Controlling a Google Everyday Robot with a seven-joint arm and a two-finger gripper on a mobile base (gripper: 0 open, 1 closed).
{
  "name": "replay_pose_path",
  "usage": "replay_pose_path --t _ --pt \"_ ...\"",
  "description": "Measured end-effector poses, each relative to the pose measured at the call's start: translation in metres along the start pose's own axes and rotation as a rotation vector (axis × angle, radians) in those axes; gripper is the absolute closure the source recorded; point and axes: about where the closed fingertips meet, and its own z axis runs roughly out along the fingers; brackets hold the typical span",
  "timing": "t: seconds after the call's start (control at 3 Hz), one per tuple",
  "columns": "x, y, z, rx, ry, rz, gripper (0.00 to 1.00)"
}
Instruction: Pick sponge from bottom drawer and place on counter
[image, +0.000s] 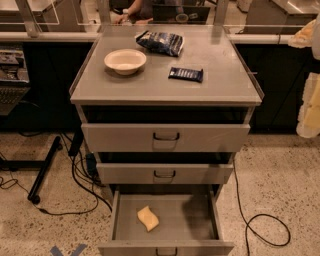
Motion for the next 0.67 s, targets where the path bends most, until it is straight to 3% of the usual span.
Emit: replay_pose_path --t 0.67 --pt "-0.0034 -0.0024 0.0097 0.023 -0.025 0.023 0.00"
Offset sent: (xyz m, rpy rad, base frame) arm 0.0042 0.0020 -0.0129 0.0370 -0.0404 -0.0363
